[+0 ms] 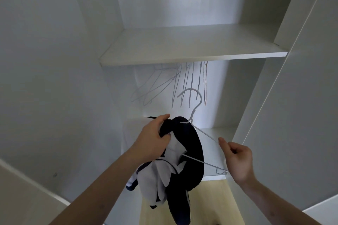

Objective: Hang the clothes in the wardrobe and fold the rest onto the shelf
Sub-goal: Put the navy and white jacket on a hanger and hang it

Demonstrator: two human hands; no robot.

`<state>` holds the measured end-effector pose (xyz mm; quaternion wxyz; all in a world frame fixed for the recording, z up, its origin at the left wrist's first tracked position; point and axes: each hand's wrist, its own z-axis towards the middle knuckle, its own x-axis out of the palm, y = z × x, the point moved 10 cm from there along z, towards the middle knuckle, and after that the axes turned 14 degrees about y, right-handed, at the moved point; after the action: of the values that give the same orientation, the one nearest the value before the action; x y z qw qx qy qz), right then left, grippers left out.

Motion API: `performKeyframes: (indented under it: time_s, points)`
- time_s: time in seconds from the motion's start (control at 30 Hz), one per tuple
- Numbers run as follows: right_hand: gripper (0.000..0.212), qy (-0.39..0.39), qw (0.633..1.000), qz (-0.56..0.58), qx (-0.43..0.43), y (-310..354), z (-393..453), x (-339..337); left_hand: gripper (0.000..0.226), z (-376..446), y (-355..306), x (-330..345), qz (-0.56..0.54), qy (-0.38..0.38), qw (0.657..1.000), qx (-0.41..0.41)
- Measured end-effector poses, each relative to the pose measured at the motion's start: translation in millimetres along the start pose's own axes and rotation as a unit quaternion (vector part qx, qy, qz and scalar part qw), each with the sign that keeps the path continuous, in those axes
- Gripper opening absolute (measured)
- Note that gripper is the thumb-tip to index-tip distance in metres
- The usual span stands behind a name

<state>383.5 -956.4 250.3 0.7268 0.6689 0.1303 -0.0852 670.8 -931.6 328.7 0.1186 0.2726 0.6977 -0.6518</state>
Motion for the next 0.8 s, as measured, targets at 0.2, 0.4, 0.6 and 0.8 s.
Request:
performKeyframes:
  time_s: [0.2, 0.4, 0.6, 0.8]
  points:
    - [0.065, -0.008, 0.999, 0.040, 0.007, -13.4, -6.7, 3.5, 0.045, 0.8, -15.3, -4.9, 0.067, 0.087, 0.994, 0.000]
    - [0.064, -0.020, 0.999, 0.050, 0.006, -13.5, -9.3, 0.5, 0.056, 11.4, -5.9, -40.9, 0.158, 0.068, 0.985, -0.020]
    - [0.062, -0.017, 0.998, 0.060, 0.010, -15.5, -14.1, 3.7, 0.034, 25.6, -11.6, -51.1, 0.201, -0.001, 0.979, 0.027]
    - [0.062, -0.002, 0.998, 0.054, 0.009, -10.1, -16.7, 1.8, 0.024, 27.8, -30.5, -59.4, 0.334, -0.058, 0.932, 0.129]
